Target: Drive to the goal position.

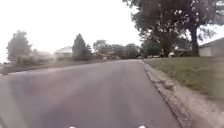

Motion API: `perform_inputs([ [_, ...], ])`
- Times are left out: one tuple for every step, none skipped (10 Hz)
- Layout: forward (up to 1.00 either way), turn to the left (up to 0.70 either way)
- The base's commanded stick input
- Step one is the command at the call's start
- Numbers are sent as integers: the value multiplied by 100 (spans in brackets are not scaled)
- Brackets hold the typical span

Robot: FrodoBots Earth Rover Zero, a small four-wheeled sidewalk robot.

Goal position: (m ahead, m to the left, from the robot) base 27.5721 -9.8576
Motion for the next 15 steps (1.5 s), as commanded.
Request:
perform_inputs([
  [100, 0],
  [100, 0],
  [100, -5],
  [100, 0],
  [100, -1],
  [100, -5],
  [100, -30],
  [100, -35],
  [100, -22],
  [100, 0],
  [100, 0],
  [100, -1],
  [100, -9],
  [100, -32],
  [100, -15],
])
